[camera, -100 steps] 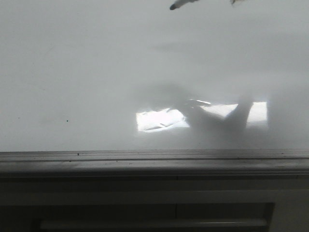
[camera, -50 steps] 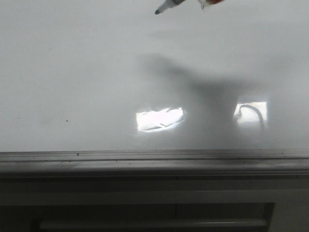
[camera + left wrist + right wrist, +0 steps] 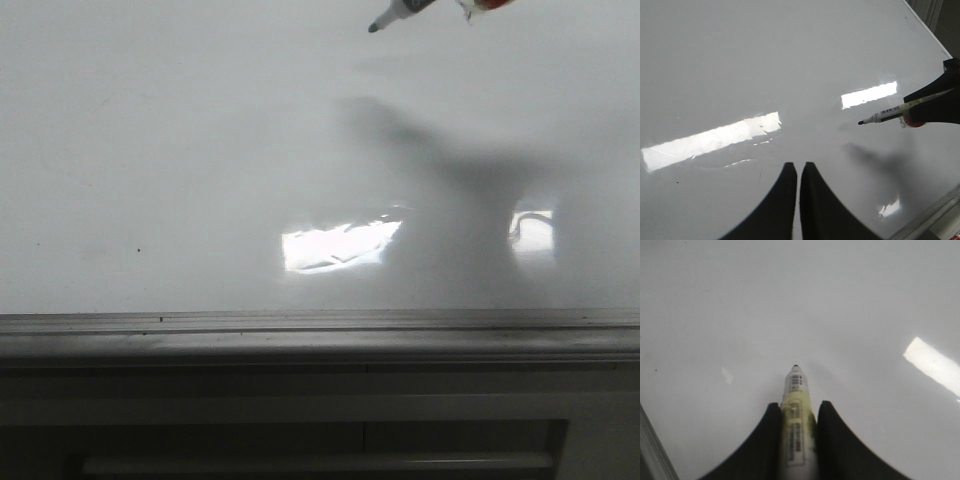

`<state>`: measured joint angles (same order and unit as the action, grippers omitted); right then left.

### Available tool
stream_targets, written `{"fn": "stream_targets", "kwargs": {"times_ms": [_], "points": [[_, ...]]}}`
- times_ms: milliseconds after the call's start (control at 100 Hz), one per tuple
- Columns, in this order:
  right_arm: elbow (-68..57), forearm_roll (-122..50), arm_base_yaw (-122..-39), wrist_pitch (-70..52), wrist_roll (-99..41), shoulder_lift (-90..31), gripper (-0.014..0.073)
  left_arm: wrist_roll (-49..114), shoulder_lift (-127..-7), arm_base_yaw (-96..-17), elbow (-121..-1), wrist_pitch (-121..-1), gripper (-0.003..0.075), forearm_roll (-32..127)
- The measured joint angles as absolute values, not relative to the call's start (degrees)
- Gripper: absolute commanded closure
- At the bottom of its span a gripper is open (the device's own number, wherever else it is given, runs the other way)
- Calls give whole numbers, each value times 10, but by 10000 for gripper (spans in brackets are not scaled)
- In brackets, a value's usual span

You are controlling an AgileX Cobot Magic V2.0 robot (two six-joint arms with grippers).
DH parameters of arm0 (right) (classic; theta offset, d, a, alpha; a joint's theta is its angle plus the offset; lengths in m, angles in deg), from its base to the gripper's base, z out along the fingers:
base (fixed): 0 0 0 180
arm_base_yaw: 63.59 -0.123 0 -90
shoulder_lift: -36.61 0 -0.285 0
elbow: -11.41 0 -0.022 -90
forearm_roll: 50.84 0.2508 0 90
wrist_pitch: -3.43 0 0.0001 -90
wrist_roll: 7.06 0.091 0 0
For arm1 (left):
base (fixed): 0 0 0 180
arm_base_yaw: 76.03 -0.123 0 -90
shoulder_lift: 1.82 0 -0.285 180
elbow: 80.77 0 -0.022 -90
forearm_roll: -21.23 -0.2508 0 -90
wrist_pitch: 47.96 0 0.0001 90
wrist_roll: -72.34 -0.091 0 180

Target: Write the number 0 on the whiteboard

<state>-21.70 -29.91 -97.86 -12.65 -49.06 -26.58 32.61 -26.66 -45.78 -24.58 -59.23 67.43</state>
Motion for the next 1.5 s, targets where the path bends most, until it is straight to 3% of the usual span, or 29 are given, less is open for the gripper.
{"fn": "stream_targets", "kwargs": {"times_ms": [990, 1500], "points": [[-215, -298, -979, -138, -491, -327, 641, 326, -267, -458, -246, -592, 740, 674], [-210, -303, -979, -235, -478, -328, 640, 326, -267, -458, -246, -592, 740, 674]]}}
